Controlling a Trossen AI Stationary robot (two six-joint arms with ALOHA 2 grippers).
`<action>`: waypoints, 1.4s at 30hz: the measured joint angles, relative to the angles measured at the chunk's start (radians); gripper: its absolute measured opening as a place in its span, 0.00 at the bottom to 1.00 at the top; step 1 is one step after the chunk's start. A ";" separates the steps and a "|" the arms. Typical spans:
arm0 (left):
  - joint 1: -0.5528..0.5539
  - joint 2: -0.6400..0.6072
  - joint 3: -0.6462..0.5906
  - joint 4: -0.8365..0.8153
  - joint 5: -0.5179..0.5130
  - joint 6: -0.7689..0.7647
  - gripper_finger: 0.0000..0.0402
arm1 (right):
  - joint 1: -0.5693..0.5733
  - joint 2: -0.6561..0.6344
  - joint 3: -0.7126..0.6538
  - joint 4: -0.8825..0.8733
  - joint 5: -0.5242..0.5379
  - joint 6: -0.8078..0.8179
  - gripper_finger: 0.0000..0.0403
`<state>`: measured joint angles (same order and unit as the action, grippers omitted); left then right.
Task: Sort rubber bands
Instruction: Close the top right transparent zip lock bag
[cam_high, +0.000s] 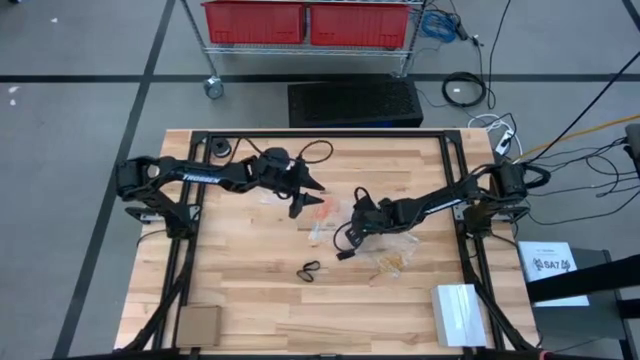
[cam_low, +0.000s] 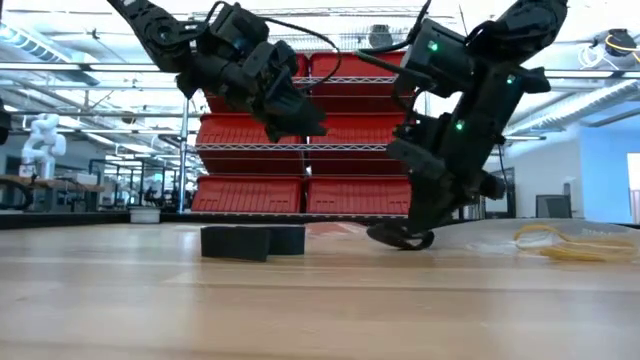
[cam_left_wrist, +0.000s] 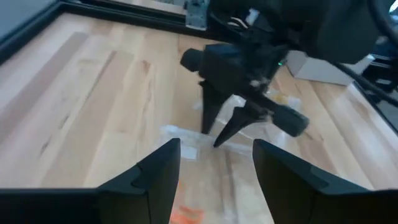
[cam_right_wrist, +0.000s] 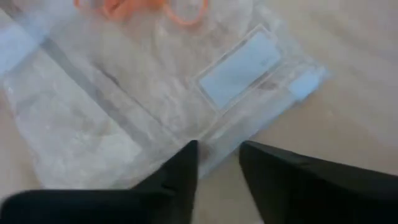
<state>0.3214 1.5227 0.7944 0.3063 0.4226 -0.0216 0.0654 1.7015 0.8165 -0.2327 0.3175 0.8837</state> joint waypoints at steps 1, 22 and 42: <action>0.008 0.000 -0.004 0.004 0.003 0.000 0.51 | -0.002 -0.004 0.000 0.009 0.017 -0.022 0.19; 0.050 0.000 -0.004 0.044 0.105 0.003 0.38 | -0.002 -0.152 0.184 -0.156 0.102 -0.585 0.00; -0.024 0.000 -0.004 0.021 0.231 0.057 0.50 | 0.127 -0.154 0.367 -0.373 0.179 -0.597 0.00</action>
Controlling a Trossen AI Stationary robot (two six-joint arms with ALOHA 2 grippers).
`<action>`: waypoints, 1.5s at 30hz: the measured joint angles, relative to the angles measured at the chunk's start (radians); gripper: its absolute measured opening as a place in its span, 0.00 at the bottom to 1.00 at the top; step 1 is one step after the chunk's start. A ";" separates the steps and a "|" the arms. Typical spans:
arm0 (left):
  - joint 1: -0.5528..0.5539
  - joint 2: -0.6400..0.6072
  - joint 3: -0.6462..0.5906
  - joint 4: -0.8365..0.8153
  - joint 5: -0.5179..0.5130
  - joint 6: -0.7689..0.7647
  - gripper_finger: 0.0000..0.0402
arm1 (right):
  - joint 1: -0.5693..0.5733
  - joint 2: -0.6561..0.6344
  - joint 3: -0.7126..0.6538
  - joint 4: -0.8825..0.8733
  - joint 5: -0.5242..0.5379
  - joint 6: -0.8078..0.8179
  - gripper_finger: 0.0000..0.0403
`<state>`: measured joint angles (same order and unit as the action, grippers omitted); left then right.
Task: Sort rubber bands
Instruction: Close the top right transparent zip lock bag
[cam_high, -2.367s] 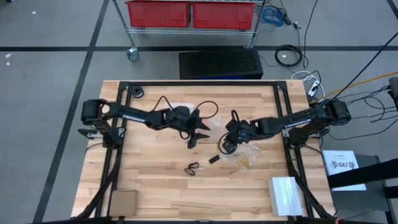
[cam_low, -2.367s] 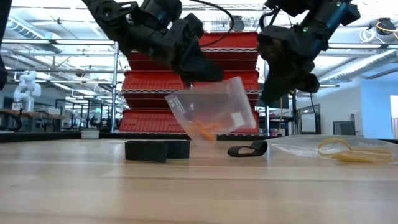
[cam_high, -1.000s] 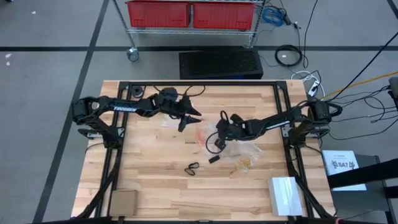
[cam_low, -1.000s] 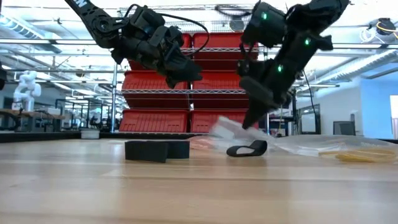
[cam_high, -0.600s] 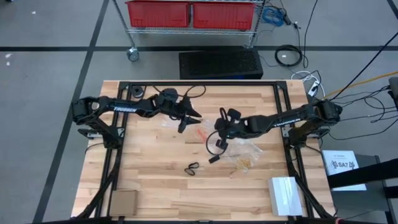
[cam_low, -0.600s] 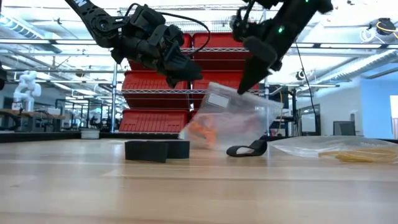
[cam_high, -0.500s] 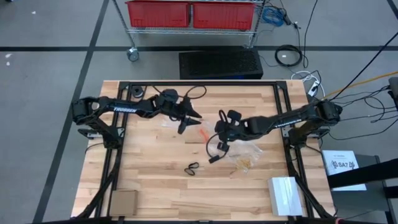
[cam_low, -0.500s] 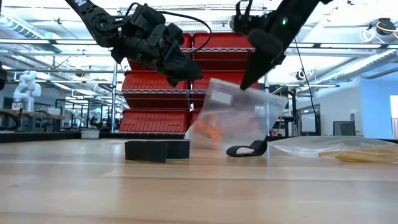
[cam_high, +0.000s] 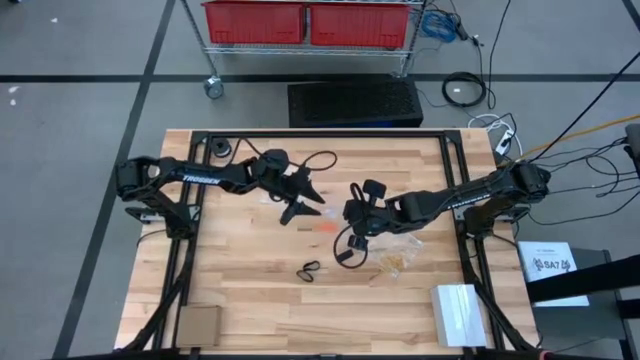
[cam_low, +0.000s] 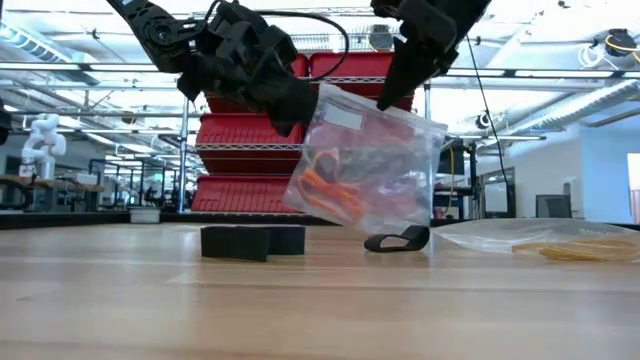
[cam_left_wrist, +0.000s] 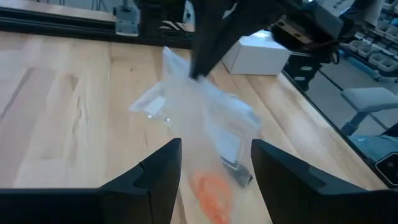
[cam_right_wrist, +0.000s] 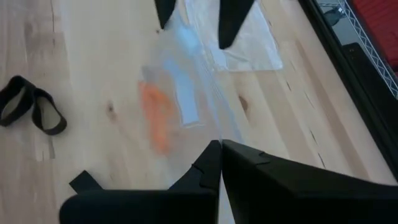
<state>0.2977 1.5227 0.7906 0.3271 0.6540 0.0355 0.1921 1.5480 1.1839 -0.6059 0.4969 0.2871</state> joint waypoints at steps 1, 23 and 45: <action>-0.003 0.000 0.000 0.002 0.000 0.001 0.50 | 0.000 0.000 0.000 -0.001 0.000 0.000 0.00; -0.009 0.000 0.001 0.072 -0.062 -0.083 0.47 | 0.000 0.000 0.000 -0.038 0.028 0.019 0.00; -0.024 0.000 0.001 0.085 -0.110 -0.038 0.02 | 0.000 0.001 0.019 -0.028 -0.011 0.077 0.01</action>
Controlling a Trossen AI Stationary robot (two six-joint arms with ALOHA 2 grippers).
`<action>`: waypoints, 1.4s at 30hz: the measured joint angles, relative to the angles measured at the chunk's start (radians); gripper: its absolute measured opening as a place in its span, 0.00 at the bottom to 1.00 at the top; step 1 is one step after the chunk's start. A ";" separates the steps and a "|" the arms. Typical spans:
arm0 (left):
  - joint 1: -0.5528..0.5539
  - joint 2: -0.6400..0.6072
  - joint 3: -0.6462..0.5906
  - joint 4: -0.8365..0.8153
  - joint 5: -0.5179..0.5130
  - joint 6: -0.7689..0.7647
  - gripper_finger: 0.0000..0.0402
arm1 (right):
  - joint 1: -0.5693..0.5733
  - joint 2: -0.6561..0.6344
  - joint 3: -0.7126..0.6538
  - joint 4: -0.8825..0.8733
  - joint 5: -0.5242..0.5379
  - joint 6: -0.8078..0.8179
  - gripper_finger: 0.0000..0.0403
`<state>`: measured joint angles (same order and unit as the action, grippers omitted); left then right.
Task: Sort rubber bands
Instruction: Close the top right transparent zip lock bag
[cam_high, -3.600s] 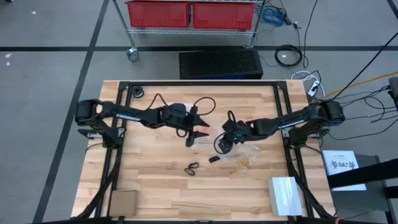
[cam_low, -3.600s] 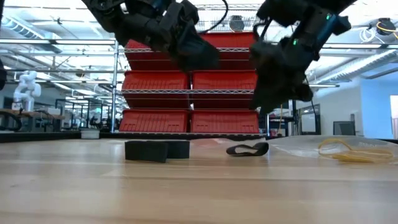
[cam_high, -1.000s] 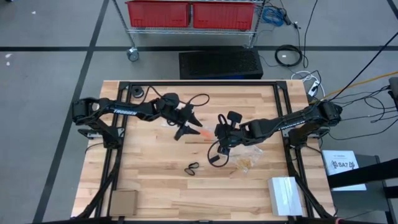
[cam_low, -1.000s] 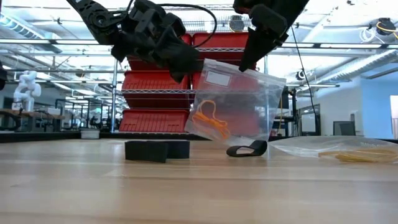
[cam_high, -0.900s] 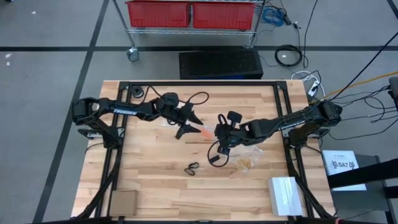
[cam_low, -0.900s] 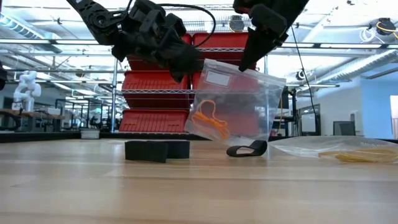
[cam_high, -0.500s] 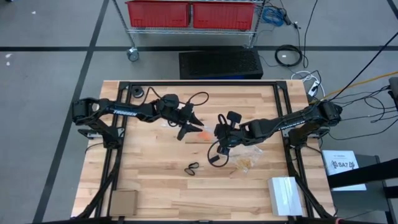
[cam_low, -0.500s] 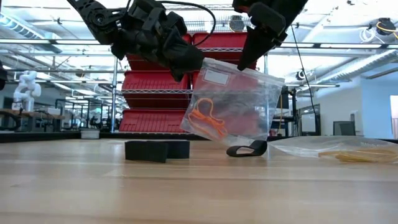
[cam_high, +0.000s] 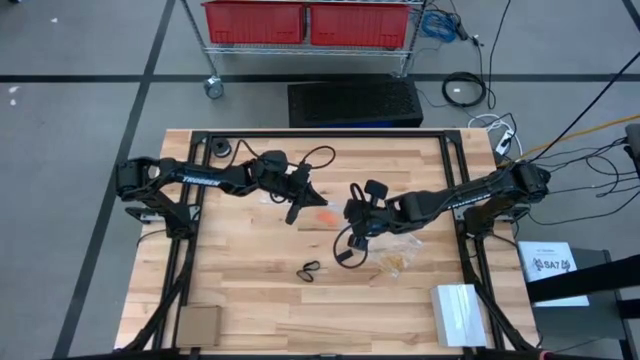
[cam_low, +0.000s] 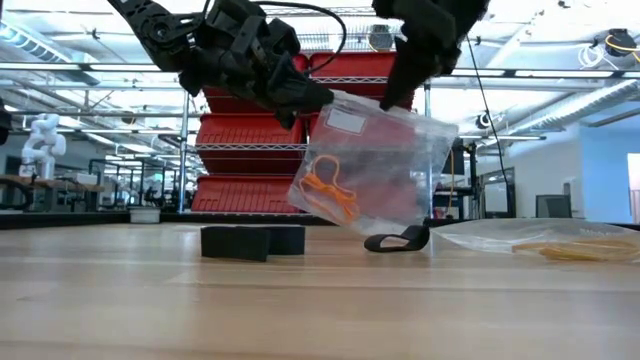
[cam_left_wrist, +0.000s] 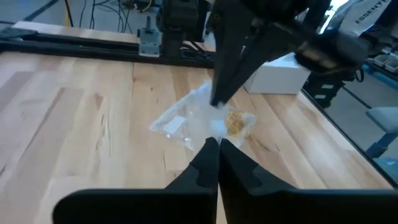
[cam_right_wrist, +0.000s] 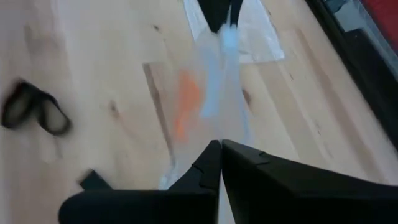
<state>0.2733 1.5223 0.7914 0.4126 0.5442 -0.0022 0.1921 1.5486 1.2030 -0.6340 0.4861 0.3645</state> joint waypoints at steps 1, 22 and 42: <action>-0.001 0.000 0.000 0.000 0.000 0.009 0.01 | 0.000 0.000 0.012 0.001 -0.001 0.017 0.01; -0.034 0.000 0.000 0.000 -0.003 0.094 0.01 | -0.135 0.000 0.066 0.161 -0.311 -0.036 0.35; -0.032 0.000 0.000 0.018 -0.009 0.090 0.00 | -0.180 0.043 0.065 0.152 -0.337 -0.075 0.10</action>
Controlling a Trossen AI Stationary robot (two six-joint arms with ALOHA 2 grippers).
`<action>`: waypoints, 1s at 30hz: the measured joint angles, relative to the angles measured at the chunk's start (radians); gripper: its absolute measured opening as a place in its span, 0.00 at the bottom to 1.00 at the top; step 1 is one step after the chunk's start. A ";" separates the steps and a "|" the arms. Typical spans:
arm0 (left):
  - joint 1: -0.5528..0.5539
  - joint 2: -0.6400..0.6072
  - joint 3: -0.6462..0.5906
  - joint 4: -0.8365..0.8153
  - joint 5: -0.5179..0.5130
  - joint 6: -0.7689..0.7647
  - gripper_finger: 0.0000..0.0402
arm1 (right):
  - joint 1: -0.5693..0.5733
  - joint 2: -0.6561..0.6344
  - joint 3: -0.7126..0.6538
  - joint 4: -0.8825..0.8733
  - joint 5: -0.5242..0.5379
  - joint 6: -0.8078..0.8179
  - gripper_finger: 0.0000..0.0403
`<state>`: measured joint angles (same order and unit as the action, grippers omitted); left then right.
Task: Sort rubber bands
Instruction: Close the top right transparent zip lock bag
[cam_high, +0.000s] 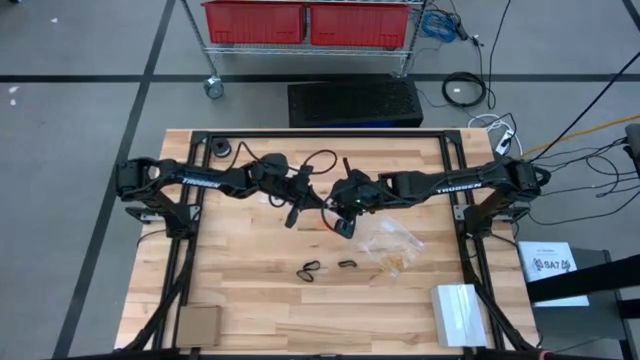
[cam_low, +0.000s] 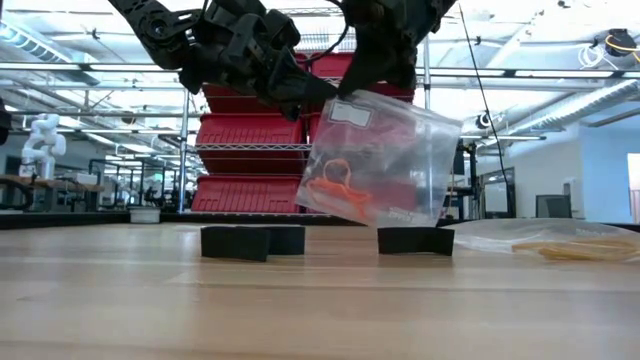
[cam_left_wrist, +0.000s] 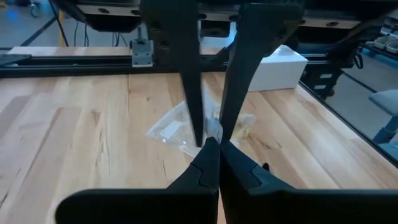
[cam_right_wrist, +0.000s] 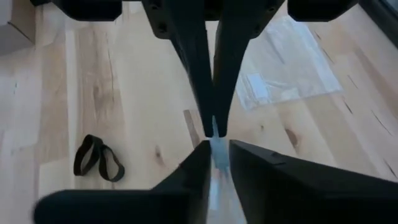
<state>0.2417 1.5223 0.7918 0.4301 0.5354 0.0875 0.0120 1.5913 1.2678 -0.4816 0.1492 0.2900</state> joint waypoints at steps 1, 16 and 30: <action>0.001 0.000 0.000 0.000 -0.002 0.000 0.00 | 0.000 0.000 0.000 0.000 0.000 -0.002 0.07; 0.048 0.000 0.001 -0.016 -0.013 -0.004 0.00 | 0.016 0.000 0.002 -0.109 0.023 0.023 0.03; 0.074 0.000 0.001 -0.021 -0.015 -0.007 0.00 | 0.049 0.000 0.002 -0.335 0.015 0.115 0.02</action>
<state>0.3161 1.5227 0.7925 0.4091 0.5209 0.0803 0.0614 1.5913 1.2694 -0.8165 0.1638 0.4046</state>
